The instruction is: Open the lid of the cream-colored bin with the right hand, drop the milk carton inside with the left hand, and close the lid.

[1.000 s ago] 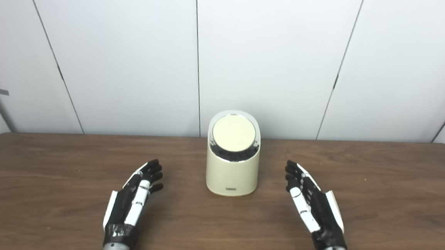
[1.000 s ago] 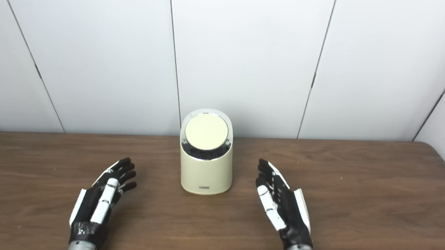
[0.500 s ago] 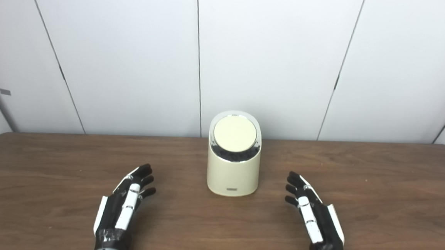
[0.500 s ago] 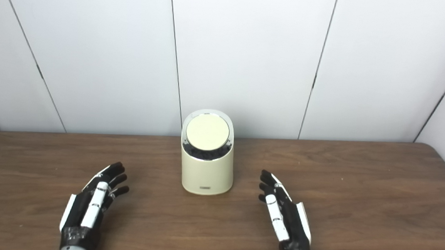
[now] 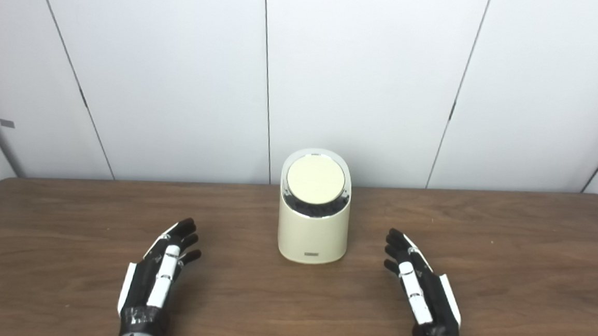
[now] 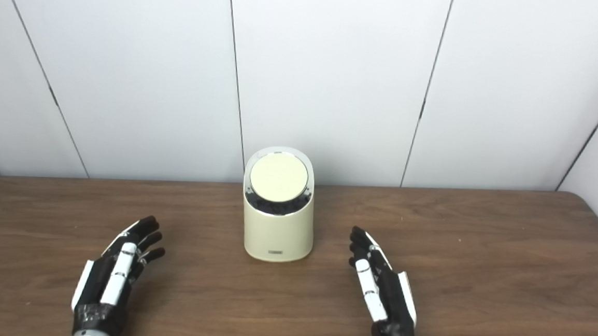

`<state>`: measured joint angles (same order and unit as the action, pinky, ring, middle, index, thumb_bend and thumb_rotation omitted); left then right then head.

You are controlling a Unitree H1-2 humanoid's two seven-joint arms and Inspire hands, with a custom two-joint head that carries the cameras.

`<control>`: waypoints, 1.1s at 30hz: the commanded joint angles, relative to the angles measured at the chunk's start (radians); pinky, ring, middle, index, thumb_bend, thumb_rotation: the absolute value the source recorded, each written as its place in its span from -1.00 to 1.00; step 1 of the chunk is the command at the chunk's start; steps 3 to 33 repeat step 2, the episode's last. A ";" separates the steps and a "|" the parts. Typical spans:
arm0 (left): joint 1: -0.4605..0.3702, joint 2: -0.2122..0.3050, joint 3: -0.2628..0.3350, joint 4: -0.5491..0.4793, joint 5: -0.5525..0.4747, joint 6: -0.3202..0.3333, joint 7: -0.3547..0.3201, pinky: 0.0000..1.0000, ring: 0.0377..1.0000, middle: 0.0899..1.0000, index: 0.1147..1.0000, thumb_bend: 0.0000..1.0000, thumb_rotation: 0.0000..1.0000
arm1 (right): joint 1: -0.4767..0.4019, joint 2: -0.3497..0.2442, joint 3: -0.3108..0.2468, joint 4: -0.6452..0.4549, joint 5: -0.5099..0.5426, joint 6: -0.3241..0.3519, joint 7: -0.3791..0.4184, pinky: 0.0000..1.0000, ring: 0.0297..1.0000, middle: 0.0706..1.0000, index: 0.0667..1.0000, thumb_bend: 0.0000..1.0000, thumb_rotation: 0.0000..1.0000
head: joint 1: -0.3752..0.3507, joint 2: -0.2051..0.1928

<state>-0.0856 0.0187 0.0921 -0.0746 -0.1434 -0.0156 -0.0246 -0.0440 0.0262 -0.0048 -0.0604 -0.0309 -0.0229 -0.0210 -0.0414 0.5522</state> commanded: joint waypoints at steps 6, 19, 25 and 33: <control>-0.001 0.032 -0.020 -0.065 -0.023 0.030 -0.043 0.67 0.79 0.79 0.77 -0.47 0.58 | -0.011 -0.001 0.002 -0.045 0.005 -0.010 0.002 0.72 0.79 0.79 0.78 -0.84 0.71 | -0.005 0.012; -0.001 0.032 -0.020 -0.065 -0.023 0.030 -0.043 0.67 0.79 0.79 0.77 -0.47 0.58 | -0.011 -0.001 0.002 -0.045 0.005 -0.010 0.002 0.72 0.79 0.79 0.78 -0.84 0.71 | -0.005 0.012; -0.001 0.032 -0.020 -0.065 -0.023 0.030 -0.043 0.67 0.79 0.79 0.77 -0.47 0.58 | -0.011 -0.001 0.002 -0.045 0.005 -0.010 0.002 0.72 0.79 0.79 0.78 -0.84 0.71 | -0.005 0.012; -0.001 0.032 -0.020 -0.065 -0.023 0.030 -0.043 0.67 0.79 0.79 0.77 -0.47 0.58 | -0.011 -0.001 0.002 -0.045 0.005 -0.010 0.002 0.72 0.79 0.79 0.78 -0.84 0.71 | -0.005 0.012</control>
